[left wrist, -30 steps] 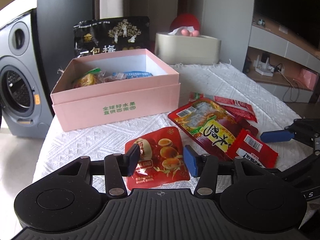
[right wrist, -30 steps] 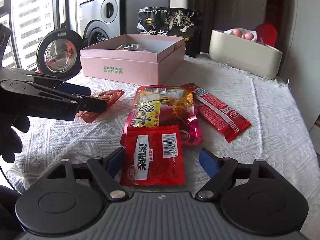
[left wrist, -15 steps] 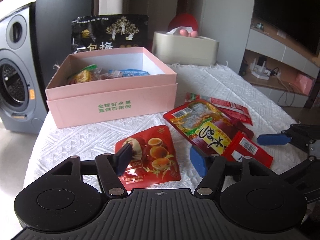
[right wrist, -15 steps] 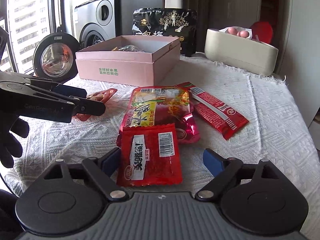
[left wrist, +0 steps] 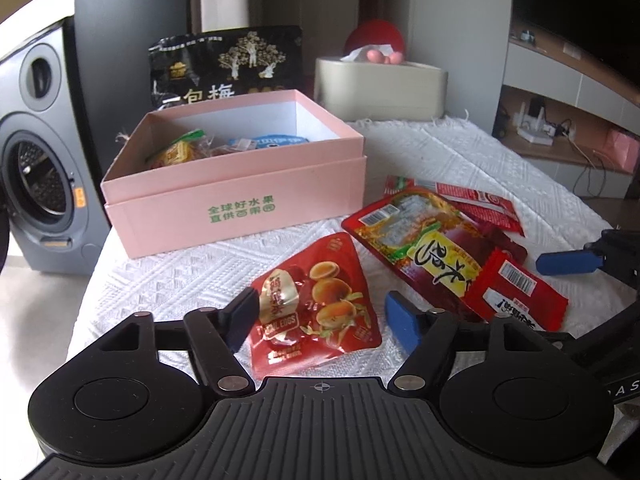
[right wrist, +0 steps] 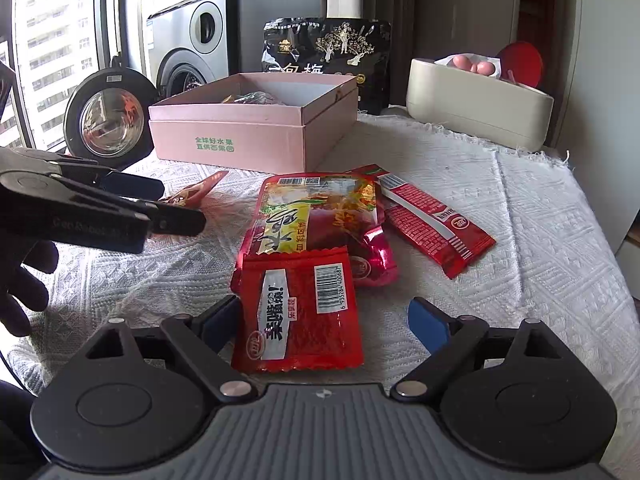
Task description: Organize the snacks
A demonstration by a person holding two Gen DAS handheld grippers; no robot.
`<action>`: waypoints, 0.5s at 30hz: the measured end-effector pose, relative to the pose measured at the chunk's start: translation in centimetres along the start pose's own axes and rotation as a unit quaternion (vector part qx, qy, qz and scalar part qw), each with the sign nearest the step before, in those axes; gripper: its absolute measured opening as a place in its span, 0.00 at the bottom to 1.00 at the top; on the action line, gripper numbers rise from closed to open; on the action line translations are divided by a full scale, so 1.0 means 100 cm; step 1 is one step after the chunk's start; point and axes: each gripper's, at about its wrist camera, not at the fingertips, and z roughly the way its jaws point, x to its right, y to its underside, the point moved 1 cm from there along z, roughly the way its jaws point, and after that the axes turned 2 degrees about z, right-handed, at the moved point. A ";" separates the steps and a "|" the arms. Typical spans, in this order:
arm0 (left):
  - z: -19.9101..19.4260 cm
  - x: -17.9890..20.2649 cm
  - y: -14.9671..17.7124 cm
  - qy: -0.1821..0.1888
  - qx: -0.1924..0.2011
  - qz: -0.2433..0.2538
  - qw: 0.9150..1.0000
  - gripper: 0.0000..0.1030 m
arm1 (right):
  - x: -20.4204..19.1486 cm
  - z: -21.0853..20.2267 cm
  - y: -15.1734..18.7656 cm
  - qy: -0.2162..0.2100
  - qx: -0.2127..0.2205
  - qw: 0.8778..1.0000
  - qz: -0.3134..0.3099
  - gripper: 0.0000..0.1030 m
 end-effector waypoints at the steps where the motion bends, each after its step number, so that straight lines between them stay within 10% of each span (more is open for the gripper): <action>1: 0.001 0.001 0.000 0.002 -0.001 0.000 1.000 0.80 | 0.000 0.000 0.000 0.000 0.000 1.000 0.000 0.88; 15: 0.008 -0.020 0.003 0.011 -0.010 -0.060 0.998 0.81 | 0.002 -0.001 -0.001 -0.005 -0.002 1.000 0.005 0.91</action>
